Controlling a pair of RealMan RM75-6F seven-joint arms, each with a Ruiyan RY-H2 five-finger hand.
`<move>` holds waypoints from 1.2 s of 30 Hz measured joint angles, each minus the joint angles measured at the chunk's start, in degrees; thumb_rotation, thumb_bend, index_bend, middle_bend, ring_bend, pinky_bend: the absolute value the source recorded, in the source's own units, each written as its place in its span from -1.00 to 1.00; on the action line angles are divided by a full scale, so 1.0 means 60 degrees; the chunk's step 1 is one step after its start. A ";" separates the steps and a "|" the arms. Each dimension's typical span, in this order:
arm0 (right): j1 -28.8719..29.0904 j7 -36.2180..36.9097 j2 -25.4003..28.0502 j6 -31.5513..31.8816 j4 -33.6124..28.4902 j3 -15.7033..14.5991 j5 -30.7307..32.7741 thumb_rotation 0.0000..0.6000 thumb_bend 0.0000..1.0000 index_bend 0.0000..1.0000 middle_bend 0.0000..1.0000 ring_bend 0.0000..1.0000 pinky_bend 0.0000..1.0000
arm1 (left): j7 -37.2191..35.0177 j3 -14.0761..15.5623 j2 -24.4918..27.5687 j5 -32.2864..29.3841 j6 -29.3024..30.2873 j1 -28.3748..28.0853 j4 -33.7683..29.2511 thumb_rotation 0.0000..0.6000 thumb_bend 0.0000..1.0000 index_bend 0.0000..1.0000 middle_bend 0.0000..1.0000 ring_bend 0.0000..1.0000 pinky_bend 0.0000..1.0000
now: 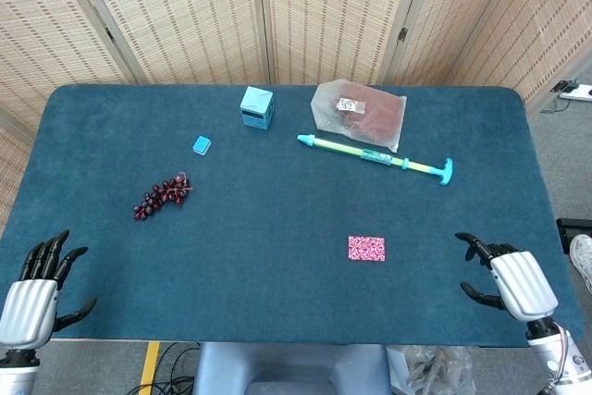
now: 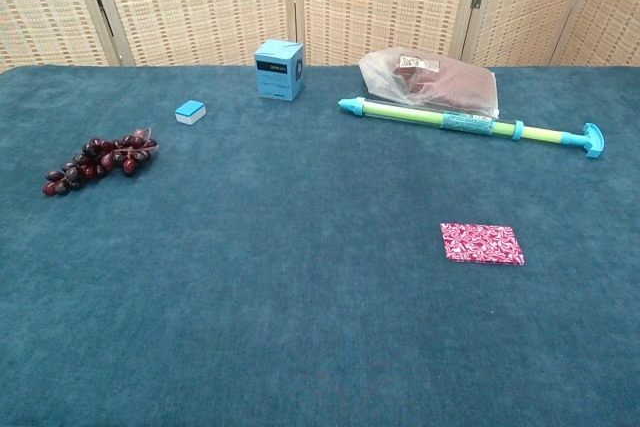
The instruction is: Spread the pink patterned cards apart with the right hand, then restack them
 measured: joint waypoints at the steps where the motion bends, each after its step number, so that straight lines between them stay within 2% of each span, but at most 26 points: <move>1: 0.0053 -0.0044 0.0005 -0.0125 -0.0040 -0.0015 0.0017 1.00 -0.49 -0.54 0.23 0.28 0.18 | -0.0003 0.0001 0.0000 -0.0007 0.0000 0.0003 0.0010 1.00 -0.54 -0.55 -0.94 -0.96 -0.82; 3: 0.0138 -0.0115 0.0006 -0.0313 -0.0091 -0.0035 0.0049 1.00 -0.49 -0.54 0.27 0.32 0.24 | -0.0010 0.0005 -0.0001 -0.0022 -0.0007 0.0009 0.0018 1.00 -0.54 -0.55 -0.94 -0.96 -0.82; 7: 0.0336 -0.0260 -0.0056 -0.0672 -0.0154 -0.0039 0.0161 1.00 -0.49 -0.54 0.48 0.55 0.46 | -0.0016 0.0008 -0.0043 -0.0053 -0.0056 -0.0005 0.0072 1.00 -0.54 -0.55 -0.94 -0.96 -0.82; 12: 0.0610 -0.0405 -0.0280 -0.1062 -0.0093 0.0014 0.0250 1.00 -0.66 -0.54 0.58 0.69 0.55 | -0.0030 0.0032 -0.0060 -0.0035 -0.0089 -0.0014 0.0081 1.00 -0.54 -0.55 -0.94 -0.96 -0.82; 17: 0.0992 -0.0441 -0.0492 -0.1745 -0.0011 0.0050 0.0403 1.00 -0.75 -0.54 0.78 0.91 0.81 | -0.0006 0.0051 -0.0046 -0.0043 -0.0073 0.0012 0.0060 1.00 -0.54 -0.54 -0.94 -0.96 -0.82; 22: 0.1466 -0.0573 -0.0691 -0.2583 0.0002 0.0093 0.0656 1.00 -0.82 -0.54 0.93 1.00 0.96 | 0.0013 0.0065 -0.0019 -0.0030 -0.0035 0.0041 0.0029 1.00 -0.54 -0.54 -0.94 -0.96 -0.82; 25: 0.1747 -0.0757 -0.0761 -0.3103 -0.0048 0.0110 0.0851 1.00 -0.77 -0.54 1.00 1.00 1.00 | 0.0027 0.0068 -0.0018 -0.0048 -0.0044 0.0048 0.0022 1.00 -0.54 -0.54 -0.94 -0.96 -0.82; 32: 0.2376 -0.1275 -0.0915 -0.4270 -0.0193 0.0129 0.1408 1.00 -0.42 -0.58 1.00 1.00 1.00 | 0.0056 0.0078 -0.0061 -0.0042 -0.0099 0.0026 0.0035 1.00 -0.54 -0.54 -0.94 -0.96 -0.82; 36: 0.2750 -0.1477 -0.1056 -0.4787 -0.0222 0.0160 0.1735 1.00 -0.40 -0.60 1.00 1.00 1.00 | 0.0047 0.0068 -0.0058 -0.0057 -0.0089 0.0031 0.0038 1.00 -0.54 -0.54 -0.94 -0.96 -0.82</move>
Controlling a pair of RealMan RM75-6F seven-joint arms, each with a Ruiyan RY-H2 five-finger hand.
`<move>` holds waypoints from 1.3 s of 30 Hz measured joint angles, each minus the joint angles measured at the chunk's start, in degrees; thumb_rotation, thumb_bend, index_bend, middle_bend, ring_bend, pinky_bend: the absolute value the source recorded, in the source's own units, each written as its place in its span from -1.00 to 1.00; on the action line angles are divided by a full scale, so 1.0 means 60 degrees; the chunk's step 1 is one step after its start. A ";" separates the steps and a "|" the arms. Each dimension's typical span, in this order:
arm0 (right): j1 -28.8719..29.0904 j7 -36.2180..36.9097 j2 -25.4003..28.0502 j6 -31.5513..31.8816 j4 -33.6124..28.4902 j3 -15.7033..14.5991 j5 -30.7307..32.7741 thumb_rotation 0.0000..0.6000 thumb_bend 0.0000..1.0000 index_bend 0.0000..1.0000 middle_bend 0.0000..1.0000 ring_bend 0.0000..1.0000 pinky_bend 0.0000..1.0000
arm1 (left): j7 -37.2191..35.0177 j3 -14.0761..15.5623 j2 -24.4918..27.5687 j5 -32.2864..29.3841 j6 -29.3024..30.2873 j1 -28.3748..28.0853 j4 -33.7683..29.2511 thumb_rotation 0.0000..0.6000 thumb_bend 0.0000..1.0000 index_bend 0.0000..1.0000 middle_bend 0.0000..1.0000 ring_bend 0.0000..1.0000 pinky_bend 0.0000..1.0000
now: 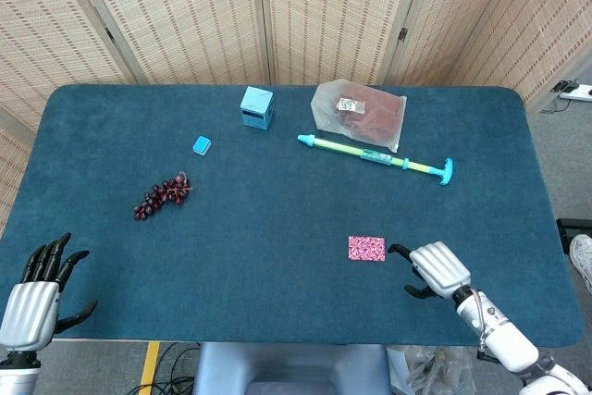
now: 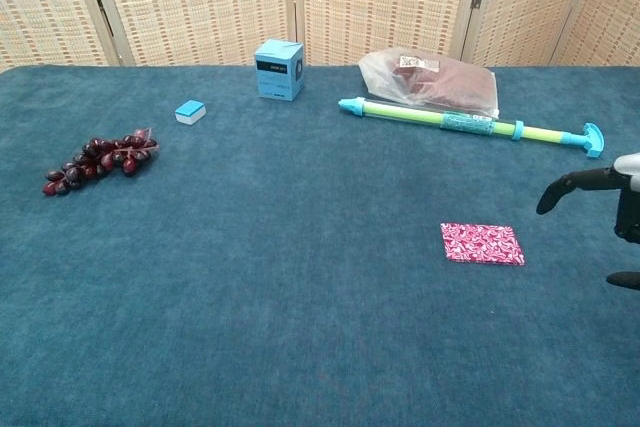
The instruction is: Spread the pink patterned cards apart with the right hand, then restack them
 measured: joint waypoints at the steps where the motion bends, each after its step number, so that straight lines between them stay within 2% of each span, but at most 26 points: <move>1: 0.0092 -0.0051 -0.0044 -0.0133 0.0008 0.0014 0.0106 1.00 -0.40 -0.63 1.00 1.00 1.00 | -0.0001 0.0001 0.0002 -0.0004 0.0000 0.0003 0.0003 1.00 -0.54 -0.54 -0.94 -0.96 -0.82; 7: 0.0496 -0.0290 -0.0314 -0.0691 0.0088 0.0081 0.0578 1.00 -0.40 -0.78 1.00 1.00 1.00 | -0.0011 0.0010 -0.0006 -0.0049 -0.0001 0.0028 0.0041 1.00 -0.54 -0.54 -0.94 -0.96 -0.82; 19: 0.1021 -0.0536 -0.0662 -0.1426 0.0390 0.0101 0.1441 1.00 -0.35 -0.79 1.00 1.00 1.00 | -0.0047 0.0009 -0.0054 -0.0080 0.0004 0.0047 0.0128 1.00 -0.54 -0.52 -0.94 -0.96 -0.82; 26: 0.1177 -0.0568 -0.0845 -0.1592 0.0646 0.0061 0.1816 1.00 -0.30 -0.79 1.00 1.00 1.00 | -0.0126 -0.0008 -0.0096 -0.0144 0.0032 0.0081 0.0260 1.00 -0.54 -0.52 -0.94 -0.96 -0.82; 30: 0.1316 -0.0579 -0.0956 -0.1716 0.0708 0.0064 0.1955 1.00 -0.20 -0.78 1.00 1.00 1.00 | -0.0155 0.0000 -0.0123 -0.0157 0.0017 0.0087 0.0312 1.00 -0.54 -0.52 -0.94 -0.96 -0.82; 39: 0.1489 -0.0646 -0.1146 -0.1786 0.0795 0.0023 0.2164 1.00 -0.19 -0.76 1.00 1.00 1.00 | -0.0248 -0.0024 -0.0129 -0.0197 -0.0003 0.0081 0.0403 1.00 -0.54 -0.52 -0.94 -0.96 -0.82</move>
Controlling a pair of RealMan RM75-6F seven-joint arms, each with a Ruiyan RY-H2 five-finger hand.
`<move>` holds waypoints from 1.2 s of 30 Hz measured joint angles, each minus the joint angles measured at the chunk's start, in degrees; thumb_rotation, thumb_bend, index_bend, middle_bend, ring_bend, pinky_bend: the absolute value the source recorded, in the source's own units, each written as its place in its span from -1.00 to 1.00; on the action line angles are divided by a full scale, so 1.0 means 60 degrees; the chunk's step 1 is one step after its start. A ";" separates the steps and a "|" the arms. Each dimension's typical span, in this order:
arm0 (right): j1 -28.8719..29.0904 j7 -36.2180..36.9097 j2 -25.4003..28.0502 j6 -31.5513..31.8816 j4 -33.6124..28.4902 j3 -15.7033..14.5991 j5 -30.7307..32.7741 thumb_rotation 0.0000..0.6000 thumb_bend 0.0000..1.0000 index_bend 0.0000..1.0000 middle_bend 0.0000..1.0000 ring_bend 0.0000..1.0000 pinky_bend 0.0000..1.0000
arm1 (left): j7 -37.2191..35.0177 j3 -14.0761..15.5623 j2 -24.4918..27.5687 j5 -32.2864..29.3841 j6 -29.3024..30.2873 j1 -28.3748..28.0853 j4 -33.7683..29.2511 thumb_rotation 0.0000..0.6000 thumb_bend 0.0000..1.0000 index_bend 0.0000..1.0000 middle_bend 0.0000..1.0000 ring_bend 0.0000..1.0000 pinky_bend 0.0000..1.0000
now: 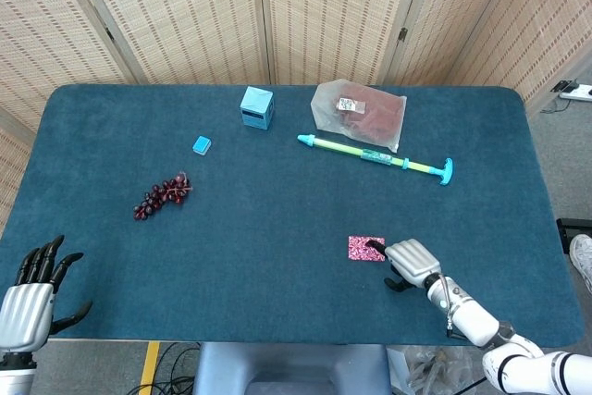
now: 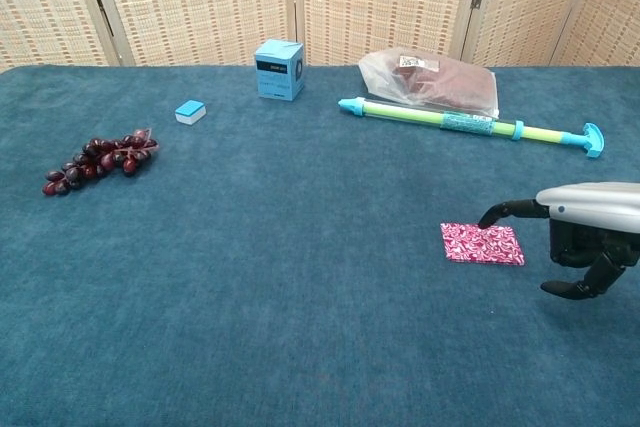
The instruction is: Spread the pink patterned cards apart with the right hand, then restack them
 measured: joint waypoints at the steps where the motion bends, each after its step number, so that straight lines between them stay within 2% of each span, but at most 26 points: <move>1: 0.0013 -0.0006 -0.0013 -0.0008 0.0019 -0.0009 0.0038 1.00 -0.19 -0.76 1.00 1.00 1.00 | -0.0008 -0.0001 -0.0006 -0.0006 -0.0009 -0.0002 0.0009 1.00 -0.54 -0.52 -0.94 -0.96 -0.82; 19: 0.0325 -0.0306 -0.0188 -0.0301 0.0206 -0.0225 0.0566 1.00 -0.18 -0.72 1.00 1.00 1.00 | -0.0019 0.0006 -0.0052 -0.0035 -0.0024 0.0012 0.0058 1.00 -0.54 -0.52 -0.94 -0.96 -0.82; 36: 0.0083 -0.0413 0.0121 0.0105 -0.0365 -0.0735 0.0111 1.00 -0.18 -0.69 1.00 1.00 1.00 | 0.0011 -0.0018 -0.0034 -0.0016 -0.0023 -0.0009 0.0021 1.00 -0.54 -0.52 -0.94 -0.96 -0.82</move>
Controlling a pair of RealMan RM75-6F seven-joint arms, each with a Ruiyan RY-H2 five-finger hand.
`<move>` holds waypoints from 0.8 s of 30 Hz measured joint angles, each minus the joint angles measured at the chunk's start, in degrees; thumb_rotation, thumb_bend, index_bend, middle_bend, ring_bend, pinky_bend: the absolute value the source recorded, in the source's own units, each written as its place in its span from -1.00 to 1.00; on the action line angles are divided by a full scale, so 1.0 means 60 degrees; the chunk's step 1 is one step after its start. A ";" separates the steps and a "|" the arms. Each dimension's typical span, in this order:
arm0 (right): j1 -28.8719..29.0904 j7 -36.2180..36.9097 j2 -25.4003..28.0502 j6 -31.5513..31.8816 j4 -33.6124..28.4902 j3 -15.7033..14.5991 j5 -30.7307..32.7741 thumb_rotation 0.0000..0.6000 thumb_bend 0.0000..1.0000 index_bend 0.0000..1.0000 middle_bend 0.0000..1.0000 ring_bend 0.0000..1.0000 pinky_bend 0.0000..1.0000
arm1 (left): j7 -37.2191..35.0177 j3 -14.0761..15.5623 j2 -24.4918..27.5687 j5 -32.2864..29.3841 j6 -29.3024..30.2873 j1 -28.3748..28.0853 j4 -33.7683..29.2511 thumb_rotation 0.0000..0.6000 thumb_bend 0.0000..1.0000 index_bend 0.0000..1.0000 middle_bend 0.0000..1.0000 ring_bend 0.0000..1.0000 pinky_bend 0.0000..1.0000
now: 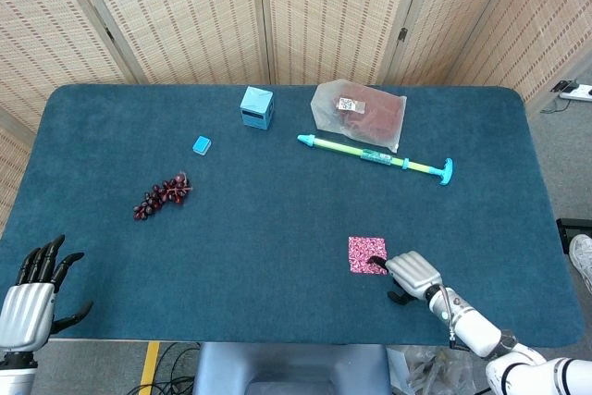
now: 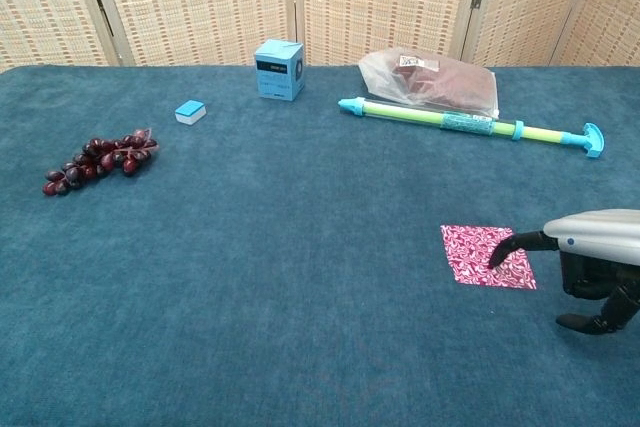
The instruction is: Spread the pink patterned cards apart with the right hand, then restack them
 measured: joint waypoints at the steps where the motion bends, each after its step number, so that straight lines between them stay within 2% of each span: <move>1: -0.0025 -0.0021 0.0034 0.0027 -0.0060 -0.0047 -0.0042 1.00 -0.18 -0.69 1.00 1.00 1.00 | -0.0001 0.0003 0.0003 0.0001 0.0002 0.0000 -0.0001 1.00 -0.54 -0.52 -0.94 -0.96 -0.82; 14: -0.0291 -0.0149 0.0478 0.0360 -0.0776 -0.0490 -0.0644 1.00 -0.18 -0.66 1.00 1.00 1.00 | -0.0026 -0.0004 0.0010 0.0041 0.0032 -0.0006 -0.0006 1.00 -0.54 -0.52 -0.94 -0.96 -0.82; 24: -0.0298 -0.0162 0.0370 0.0561 -0.0441 -0.0221 -0.0462 1.00 -0.18 -0.66 1.00 1.00 1.00 | -0.0034 0.0022 0.0012 0.0055 0.0078 0.0035 -0.0005 1.00 -0.54 -0.52 -0.94 -0.96 -0.82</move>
